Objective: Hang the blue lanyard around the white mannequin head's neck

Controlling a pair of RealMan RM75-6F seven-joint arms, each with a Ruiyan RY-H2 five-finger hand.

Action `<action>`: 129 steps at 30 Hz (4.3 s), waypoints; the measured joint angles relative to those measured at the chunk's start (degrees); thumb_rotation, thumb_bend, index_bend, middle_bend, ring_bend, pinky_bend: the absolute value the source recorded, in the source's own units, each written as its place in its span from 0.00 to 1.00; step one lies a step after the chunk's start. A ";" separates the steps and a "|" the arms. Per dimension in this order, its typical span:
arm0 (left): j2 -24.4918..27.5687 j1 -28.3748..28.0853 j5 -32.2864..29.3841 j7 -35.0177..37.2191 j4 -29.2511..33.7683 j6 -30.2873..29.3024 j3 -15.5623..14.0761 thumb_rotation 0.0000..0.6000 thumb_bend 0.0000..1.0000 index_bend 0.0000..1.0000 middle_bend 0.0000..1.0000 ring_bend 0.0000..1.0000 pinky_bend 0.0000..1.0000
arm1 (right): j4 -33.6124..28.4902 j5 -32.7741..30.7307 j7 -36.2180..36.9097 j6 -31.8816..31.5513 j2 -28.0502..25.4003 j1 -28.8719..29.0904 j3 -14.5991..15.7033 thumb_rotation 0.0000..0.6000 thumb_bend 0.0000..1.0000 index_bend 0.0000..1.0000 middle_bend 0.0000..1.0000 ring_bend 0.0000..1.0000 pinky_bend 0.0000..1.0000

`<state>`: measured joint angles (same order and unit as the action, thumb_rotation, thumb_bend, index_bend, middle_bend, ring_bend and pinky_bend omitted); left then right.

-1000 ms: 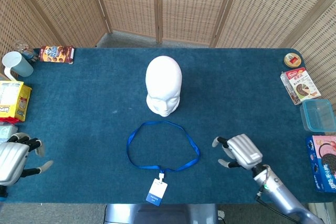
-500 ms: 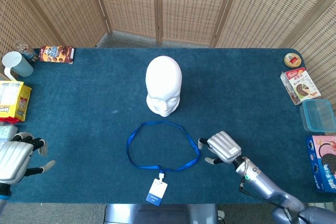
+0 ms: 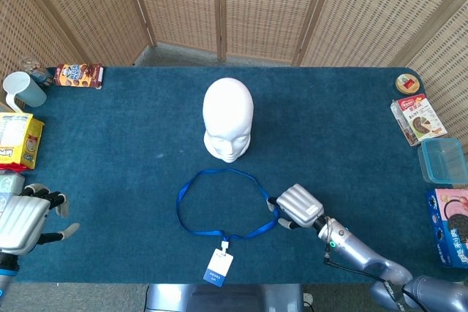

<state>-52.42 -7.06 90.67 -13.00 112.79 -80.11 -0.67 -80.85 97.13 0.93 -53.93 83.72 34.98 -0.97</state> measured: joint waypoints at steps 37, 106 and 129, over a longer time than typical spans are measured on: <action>-1.03 -0.63 -0.55 0.25 -0.81 0.69 -0.30 0.84 0.18 0.63 0.60 0.50 0.30 | 2.09 -2.13 -4.56 0.11 2.20 1.98 2.95 1.00 0.34 0.49 1.00 1.00 1.00; -1.25 -1.35 -0.59 -0.06 -2.15 1.57 -0.56 0.84 0.18 0.63 0.60 0.50 0.30 | 5.44 -4.13 -4.47 -0.83 6.24 3.21 3.55 1.00 0.42 0.61 1.00 1.00 1.00; -6.93 -15.45 10.79 -10.12 -12.32 13.29 2.98 0.85 0.18 0.63 0.83 0.79 0.75 | 3.78 -5.09 -4.96 -1.85 5.26 2.67 3.26 1.00 0.42 0.62 1.00 1.00 1.00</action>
<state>-59.35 -22.51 101.46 -23.11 100.46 -66.82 2.31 -77.07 92.04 -4.03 -55.78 88.98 37.65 2.29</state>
